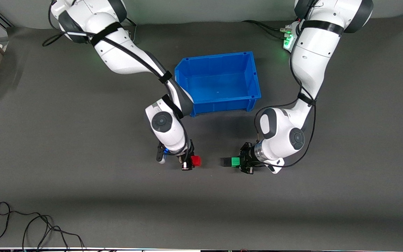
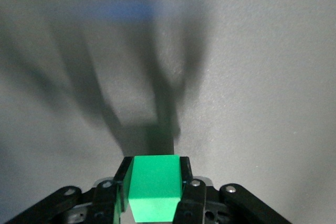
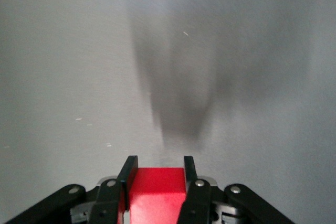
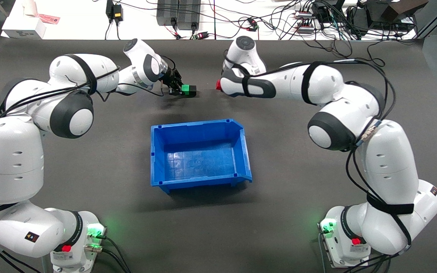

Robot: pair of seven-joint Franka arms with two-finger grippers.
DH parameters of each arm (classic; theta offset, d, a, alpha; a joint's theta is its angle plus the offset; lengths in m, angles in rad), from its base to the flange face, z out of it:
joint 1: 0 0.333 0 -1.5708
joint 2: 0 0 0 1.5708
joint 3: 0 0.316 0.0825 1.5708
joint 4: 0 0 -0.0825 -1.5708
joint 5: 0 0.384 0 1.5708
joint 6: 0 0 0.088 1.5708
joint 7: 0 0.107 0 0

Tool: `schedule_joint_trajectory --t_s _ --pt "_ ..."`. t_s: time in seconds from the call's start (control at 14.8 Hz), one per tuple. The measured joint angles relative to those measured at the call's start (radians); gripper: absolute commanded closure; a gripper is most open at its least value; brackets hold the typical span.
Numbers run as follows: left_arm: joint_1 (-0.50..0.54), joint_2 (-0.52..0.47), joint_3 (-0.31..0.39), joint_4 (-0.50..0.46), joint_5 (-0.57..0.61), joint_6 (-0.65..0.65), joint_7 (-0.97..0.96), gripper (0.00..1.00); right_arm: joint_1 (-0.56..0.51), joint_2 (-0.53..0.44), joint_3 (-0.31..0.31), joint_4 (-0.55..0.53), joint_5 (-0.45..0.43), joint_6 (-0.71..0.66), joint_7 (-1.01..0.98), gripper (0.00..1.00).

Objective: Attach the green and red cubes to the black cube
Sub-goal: 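Carry the red and green cubes toward the black cube with both grippers, then lower both cubes beside the black cube and press them against it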

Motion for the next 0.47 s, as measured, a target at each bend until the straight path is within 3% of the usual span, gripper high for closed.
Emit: schedule_joint_trajectory --t_s 0.47 --pt "-0.051 0.000 0.000 0.005 0.000 0.000 -0.065 0.98 0.046 0.057 -0.001 0.104 0.000 -0.170 0.106 1.00"
